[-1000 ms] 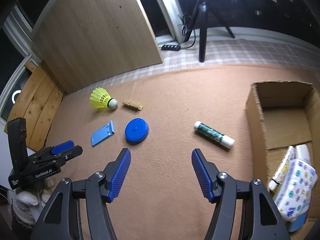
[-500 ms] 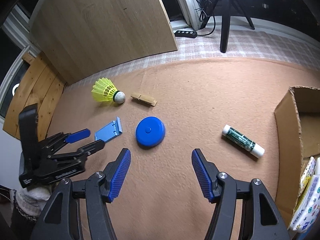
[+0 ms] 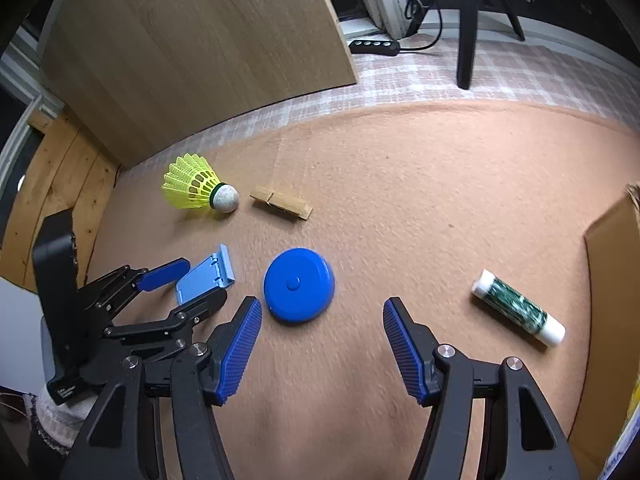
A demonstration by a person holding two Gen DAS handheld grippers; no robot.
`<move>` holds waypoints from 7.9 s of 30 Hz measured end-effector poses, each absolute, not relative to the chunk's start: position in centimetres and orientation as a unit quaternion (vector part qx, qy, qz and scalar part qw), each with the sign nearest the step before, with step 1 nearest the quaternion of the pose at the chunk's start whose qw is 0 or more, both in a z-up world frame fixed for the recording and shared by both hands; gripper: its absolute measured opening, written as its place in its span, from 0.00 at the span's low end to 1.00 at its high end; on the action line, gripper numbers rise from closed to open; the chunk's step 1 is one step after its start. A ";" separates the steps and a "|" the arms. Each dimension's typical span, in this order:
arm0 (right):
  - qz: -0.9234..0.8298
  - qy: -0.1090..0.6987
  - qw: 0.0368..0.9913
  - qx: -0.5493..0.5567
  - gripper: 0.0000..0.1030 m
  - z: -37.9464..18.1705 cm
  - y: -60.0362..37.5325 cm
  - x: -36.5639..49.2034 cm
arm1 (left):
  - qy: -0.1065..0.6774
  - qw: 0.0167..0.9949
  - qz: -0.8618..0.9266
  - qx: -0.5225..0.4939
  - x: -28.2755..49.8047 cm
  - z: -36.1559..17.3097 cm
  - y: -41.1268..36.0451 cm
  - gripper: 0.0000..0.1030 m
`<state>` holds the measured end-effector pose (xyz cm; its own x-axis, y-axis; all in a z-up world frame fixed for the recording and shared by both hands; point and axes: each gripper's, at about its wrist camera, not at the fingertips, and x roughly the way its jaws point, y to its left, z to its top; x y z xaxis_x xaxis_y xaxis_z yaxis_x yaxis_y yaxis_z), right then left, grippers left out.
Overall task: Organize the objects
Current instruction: 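Move the left tool to the blue phone stand and grasp it, then grasp the blue tape measure with the right gripper while the left holds the stand, then carry the stand and tape measure to the box and release both, then grasp the wooden clothespin with the left gripper while the right approaches the glue stick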
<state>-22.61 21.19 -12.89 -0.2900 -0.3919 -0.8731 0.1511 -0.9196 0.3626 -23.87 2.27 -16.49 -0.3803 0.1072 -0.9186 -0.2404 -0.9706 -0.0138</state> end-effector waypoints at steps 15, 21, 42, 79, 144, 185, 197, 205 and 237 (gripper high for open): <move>-0.792 -0.007 0.180 0.583 0.58 -15.0 16.3 -24.2 | 0.032 0.092 0.831 -0.548 -22.9 -16.3 1.0 0.40; -0.799 0.055 0.174 0.573 0.57 -15.1 14.7 -24.2 | 0.017 0.082 0.832 -0.549 -22.1 -16.1 0.3 0.40; -0.823 0.020 0.179 0.539 0.45 -10.7 21.0 -17.0 | -0.038 0.089 0.834 -0.544 -17.4 -14.6 1.7 0.39; -0.867 -0.087 0.005 0.491 0.45 -6.6 47.6 -6.5 | 0.029 0.247 0.839 -0.484 -20.1 -7.1 27.5 0.39; -0.844 -0.049 0.153 0.512 0.52 -6.6 32.1 -15.6 | -0.007 0.104 0.853 -0.511 -23.1 -8.5 9.8 0.43; -0.778 0.076 0.147 0.606 0.52 -14.3 25.1 -25.1 | 0.034 0.085 0.820 -0.565 -34.2 -16.2 10.0 0.43; -0.733 -0.005 0.192 0.653 0.52 -15.3 25.5 -22.5 | 0.066 0.130 0.809 -0.570 -30.5 -16.3 10.5 0.43; -0.730 -0.038 0.205 0.651 0.52 -15.3 25.7 -18.2 | 0.094 0.161 0.806 -0.562 -24.5 -16.4 10.5 0.43; -0.736 -0.043 0.242 0.631 0.52 -15.3 27.3 -8.9 | -0.037 0.146 0.799 -0.583 -15.2 -15.5 5.8 0.55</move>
<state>-8.88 27.28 -15.33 -0.0862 -0.4110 -0.9075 0.3014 -0.8790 0.3695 -15.20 5.77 -15.48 -0.2784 0.2762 -0.9199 -0.1902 -0.9546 -0.2291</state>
